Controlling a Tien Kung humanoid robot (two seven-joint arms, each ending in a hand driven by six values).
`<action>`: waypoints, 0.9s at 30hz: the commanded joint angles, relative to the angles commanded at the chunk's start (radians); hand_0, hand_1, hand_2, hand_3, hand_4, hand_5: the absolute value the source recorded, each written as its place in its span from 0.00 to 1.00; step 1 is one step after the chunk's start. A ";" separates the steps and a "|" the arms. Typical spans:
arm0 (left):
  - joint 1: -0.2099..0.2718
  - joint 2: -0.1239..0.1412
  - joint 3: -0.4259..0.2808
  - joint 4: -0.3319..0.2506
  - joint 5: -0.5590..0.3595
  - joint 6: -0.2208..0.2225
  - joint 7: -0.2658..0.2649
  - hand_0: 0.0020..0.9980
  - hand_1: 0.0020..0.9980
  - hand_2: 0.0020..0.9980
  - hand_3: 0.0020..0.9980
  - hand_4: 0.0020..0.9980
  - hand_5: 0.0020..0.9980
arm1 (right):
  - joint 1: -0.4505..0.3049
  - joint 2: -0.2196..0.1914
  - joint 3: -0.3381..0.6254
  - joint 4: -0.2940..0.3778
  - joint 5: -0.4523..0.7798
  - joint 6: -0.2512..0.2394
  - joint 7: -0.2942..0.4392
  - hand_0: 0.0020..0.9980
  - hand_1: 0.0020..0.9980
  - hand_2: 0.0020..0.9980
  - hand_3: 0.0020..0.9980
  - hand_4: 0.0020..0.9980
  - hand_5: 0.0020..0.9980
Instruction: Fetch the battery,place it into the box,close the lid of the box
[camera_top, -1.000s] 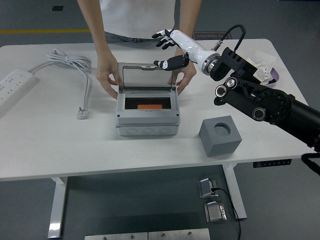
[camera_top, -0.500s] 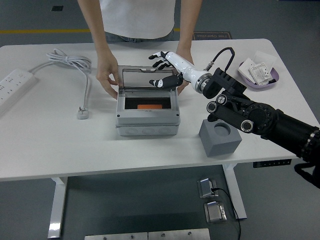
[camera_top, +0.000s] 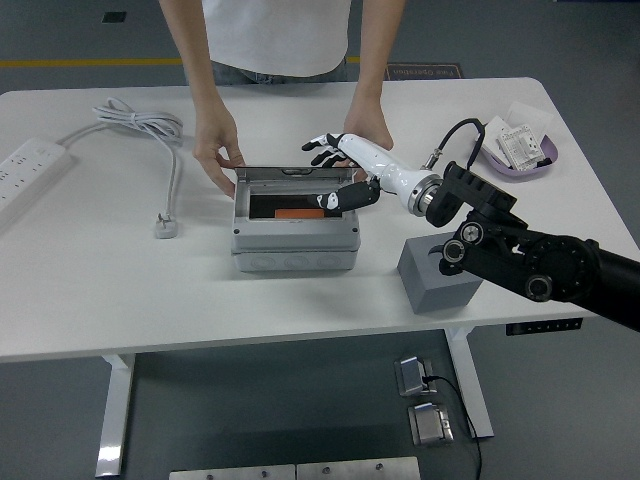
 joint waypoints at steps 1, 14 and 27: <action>0.000 -0.001 0.004 0.000 -0.004 0.000 -0.001 0.57 0.69 0.55 0.60 0.49 0.14 | -0.006 -0.003 0.000 0.007 -0.001 0.000 -0.001 0.80 0.69 0.74 0.82 0.80 0.18; 0.004 -0.003 0.014 0.000 -0.015 0.002 -0.005 0.57 0.69 0.55 0.59 0.49 0.15 | -0.050 -0.059 0.076 0.035 -0.034 0.021 -0.033 0.79 0.69 0.74 0.81 0.80 0.19; 0.016 -0.008 0.009 0.001 -0.024 0.003 -0.003 0.57 0.69 0.55 0.59 0.49 0.15 | -0.296 -0.158 0.442 0.188 -0.283 0.104 -0.125 0.78 0.67 0.73 0.81 0.80 0.20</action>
